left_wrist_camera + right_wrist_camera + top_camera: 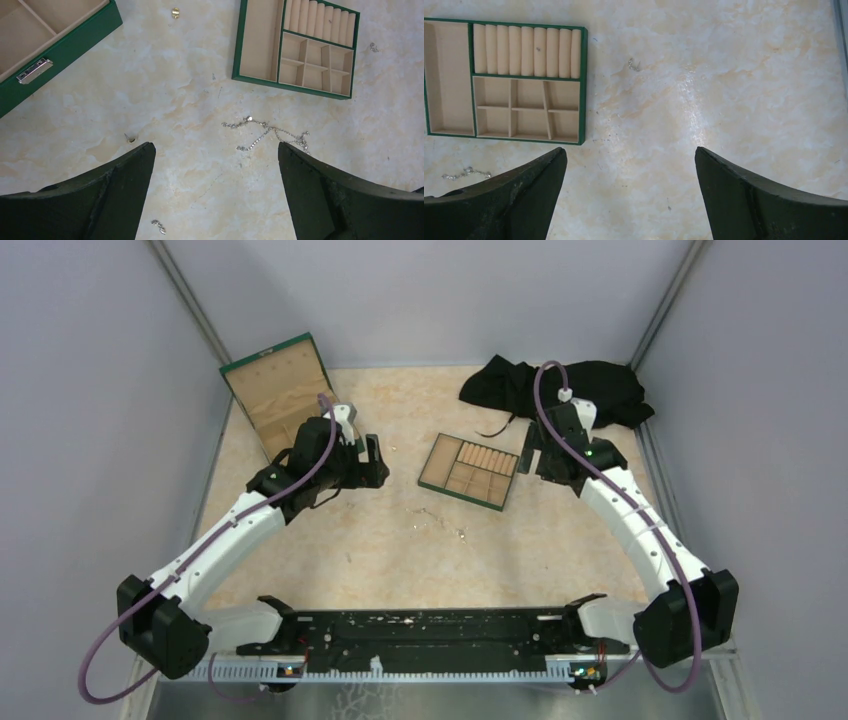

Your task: Organize the mixed jewelry

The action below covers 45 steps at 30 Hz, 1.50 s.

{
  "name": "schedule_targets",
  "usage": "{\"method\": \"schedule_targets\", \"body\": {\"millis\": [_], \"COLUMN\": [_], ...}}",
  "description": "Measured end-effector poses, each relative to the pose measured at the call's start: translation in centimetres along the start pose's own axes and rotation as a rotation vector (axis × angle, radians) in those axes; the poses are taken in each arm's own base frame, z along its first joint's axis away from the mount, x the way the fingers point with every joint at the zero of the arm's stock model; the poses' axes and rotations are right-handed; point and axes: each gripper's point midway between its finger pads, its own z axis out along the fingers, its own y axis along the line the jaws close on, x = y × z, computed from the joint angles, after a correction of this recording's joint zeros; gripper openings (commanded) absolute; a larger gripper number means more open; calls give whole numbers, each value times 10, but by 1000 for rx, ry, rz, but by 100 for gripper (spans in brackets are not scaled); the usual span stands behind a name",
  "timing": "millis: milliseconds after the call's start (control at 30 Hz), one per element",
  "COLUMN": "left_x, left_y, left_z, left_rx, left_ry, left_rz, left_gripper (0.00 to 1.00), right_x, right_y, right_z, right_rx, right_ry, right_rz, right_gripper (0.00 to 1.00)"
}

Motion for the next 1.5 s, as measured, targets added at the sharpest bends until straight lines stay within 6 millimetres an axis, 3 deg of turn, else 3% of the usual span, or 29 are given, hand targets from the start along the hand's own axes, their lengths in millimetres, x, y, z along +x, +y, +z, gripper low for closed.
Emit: {"method": "schedule_targets", "body": {"millis": [333, 500, 767, 867, 967, 1100, 1267, 1500], "left_x": [4, 23, 91, 122, 140, 139, 136, 141], "left_y": [2, -12, -80, -94, -103, -115, -113, -96], "left_z": [3, 9, 27, 44, 65, 91, 104, 117], "left_rx": [-13, 9, 113, 113, 101, 72, 42, 61], "left_ry": [16, 71, 197, 266, 331, 367, 370, 426], "left_rz": [5, 53, 336, 436, 507, 543, 574, 630], "left_gripper": [99, 99, 99, 96, 87, 67, 55, 64], "right_x": [2, 3, 0, -1, 0, -1, -6, -2], "right_y": [14, 17, 6, -7, -17, -24, -29, -32], "right_z": [0, 2, -3, -9, -14, -23, -33, -32], "right_rx": [-86, -102, -56, -9, 29, 39, 31, 47], "right_ry": [-22, -23, -49, -67, -76, -97, -134, -126], "right_rz": [41, 53, 73, 84, 93, 112, 136, 136], "right_gripper": [99, 98, 97, 97, 97, 96, 96, 96]}}
